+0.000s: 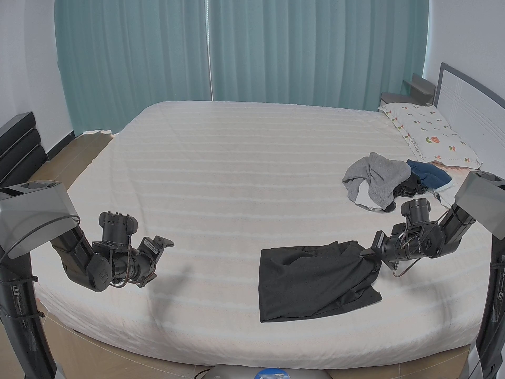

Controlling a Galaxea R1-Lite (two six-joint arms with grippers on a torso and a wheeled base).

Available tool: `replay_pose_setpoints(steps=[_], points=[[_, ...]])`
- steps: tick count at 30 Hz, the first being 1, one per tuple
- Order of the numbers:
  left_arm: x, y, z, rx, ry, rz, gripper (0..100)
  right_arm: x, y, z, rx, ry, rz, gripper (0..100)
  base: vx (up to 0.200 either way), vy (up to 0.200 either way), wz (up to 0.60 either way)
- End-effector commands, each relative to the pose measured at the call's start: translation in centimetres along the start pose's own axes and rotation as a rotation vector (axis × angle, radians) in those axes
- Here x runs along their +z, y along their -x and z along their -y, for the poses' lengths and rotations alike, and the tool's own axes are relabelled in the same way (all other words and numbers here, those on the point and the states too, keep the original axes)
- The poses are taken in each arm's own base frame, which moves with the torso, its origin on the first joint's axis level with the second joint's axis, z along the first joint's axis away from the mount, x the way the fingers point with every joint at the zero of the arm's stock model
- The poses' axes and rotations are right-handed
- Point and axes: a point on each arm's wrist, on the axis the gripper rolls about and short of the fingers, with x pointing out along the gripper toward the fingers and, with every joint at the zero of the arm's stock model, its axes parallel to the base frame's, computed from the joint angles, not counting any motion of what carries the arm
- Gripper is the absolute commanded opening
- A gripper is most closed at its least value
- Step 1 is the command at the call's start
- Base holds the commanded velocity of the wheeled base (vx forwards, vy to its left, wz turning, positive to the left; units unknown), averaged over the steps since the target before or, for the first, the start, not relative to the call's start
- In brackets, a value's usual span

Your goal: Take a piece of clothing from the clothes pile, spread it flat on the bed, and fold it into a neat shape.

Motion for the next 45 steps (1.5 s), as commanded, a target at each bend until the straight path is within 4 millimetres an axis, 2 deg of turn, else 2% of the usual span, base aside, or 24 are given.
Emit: replay_pose_setpoints(steps=[1, 5, 14, 15, 19, 22, 25, 29, 31, 32, 38, 45], points=[[0.0, 0.0, -0.1, 0.002, 0.001, -0.001, 100, 0.5, 1.3, -0.9, 0.026, 0.014, 0.034, 0, 0.0, 0.0, 0.0], [0.0, 0.0, -0.1, 0.002, 0.001, -0.001, 100, 0.6, 2.3, -1.3, 0.068, 0.048, 0.098, 0, 0.0, 0.0, 0.0], [0.0, 0.0, -0.1, 0.002, 0.001, 0.001, 100, 0.2, -0.3, 0.5, 0.125, 0.104, 0.2, 0, 0.0, 0.0, 0.0], [0.0, 0.0, -0.1, 0.002, 0.001, 0.001, 100, 0.1, -0.8, 0.8, 0.129, 0.109, 0.208, 100, 0.0, 0.0, 0.0], [0.0, 0.0, -0.1, 0.002, 0.001, 0.001, 100, 0.0, -2.3, 1.9, 0.112, 0.112, 0.237, 100, 0.0, 0.0, 0.0], [0.0, 0.0, -0.1, 0.002, 0.001, 0.001, 100, -0.1, -2.6, 2.1, 0.106, 0.109, 0.236, 100, 0.0, 0.0, 0.0], [0.0, 0.0, -0.1, 0.002, 0.001, 0.001, 100, 0.4, -1.5, 1.9, 0.108, 0.108, 0.259, 100, 0.0, 0.0, 0.0], [0.0, 0.0, -0.1, 0.002, -0.001, 0.001, 100, 0.9, 1.8, 2.2, 0.121, 0.12, 0.273, 100, 0.0, 0.0, 0.0], [0.0, 0.0, -0.1, 0.002, 0.001, 0.001, 100, 0.8, 2.3, 2.3, 0.129, 0.137, 0.261, 100, 0.0, 0.0, 0.0], [0.0, 0.0, -0.1, 0.002, 0.001, -0.001, 100, 0.4, 2.9, 3.0, 0.13, 0.171, 0.217, 100, 0.0, 0.0, 0.0], [0.0, 0.0, -0.1, 0.004, 0.001, 0.0, 100, -1.6, 2.3, 4.7, 0.052, 0.292, 0.059, 100, 0.0, 0.0, 0.0], [0.0, 0.0, -0.1, 0.004, 0.001, 0.0, 100, -2.9, 1.6, 5.3, 0.057, 0.336, 0.0, 100, 0.0, 0.0, 0.0]])
